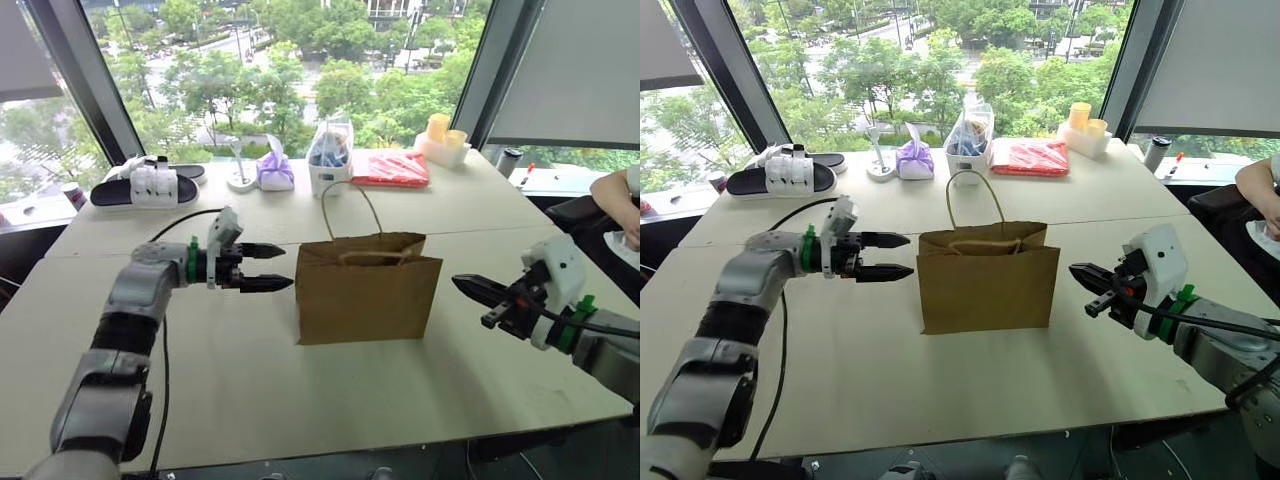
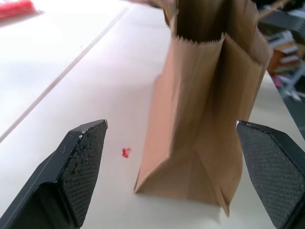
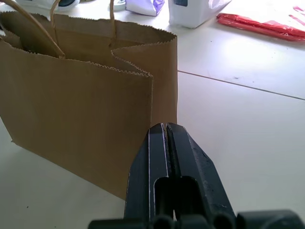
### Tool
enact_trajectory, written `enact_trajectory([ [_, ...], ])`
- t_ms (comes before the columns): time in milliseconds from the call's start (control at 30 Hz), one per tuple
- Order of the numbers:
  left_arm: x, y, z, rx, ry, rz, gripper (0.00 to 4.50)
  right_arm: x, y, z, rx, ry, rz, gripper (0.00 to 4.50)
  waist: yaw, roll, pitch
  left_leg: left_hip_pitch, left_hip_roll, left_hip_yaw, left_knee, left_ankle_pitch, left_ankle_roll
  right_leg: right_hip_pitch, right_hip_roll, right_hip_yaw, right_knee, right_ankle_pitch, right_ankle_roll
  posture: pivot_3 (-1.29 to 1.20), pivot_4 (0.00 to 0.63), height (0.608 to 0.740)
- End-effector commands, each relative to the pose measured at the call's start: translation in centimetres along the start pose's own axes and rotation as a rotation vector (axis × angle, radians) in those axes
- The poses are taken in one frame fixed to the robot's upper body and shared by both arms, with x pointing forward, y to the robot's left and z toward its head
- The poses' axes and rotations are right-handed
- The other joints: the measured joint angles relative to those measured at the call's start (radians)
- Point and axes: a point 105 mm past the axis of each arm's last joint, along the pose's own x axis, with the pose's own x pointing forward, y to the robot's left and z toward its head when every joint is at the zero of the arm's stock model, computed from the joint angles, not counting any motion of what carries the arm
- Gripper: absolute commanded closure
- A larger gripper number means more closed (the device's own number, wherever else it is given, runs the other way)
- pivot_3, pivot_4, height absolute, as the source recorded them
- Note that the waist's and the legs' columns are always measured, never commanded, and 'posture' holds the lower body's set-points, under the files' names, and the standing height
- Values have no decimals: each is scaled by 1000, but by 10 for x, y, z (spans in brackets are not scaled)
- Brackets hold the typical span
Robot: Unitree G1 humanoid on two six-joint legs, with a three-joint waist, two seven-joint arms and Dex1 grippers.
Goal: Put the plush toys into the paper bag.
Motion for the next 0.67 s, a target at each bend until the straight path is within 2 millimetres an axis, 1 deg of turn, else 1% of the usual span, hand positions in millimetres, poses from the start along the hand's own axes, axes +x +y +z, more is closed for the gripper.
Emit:
enact_trajectory([
  [33,-11,-12,18,18,-67,83,90,-1,0,6,-57,-10,18,4500,-1,0,0,0,0,0,0,0,0,0,0,0,0,0,0,0,150,740],
  [167,-16,-30,19,-25,-97,149,90,2,6,4,-86,7,68,4500,0,0,0,1,0,0,0,0,0,0,0,0,0,0,0,0,150,740],
  [267,-19,-40,18,-52,-98,193,90,3,8,3,-103,18,94,4500,1,0,0,1,0,0,0,0,0,0,0,0,0,0,0,0,150,740],
  [400,-19,-53,17,-57,-81,208,90,3,11,2,-113,34,134,4500,2,0,0,1,0,0,0,0,0,0,0,0,0,0,0,0,150,740],
  [667,-24,-68,8,-97,-45,222,90,0,18,4,-157,69,217,4500,1,0,0,1,0,1,0,0,0,0,0,0,0,0,0,0,150,740],
])
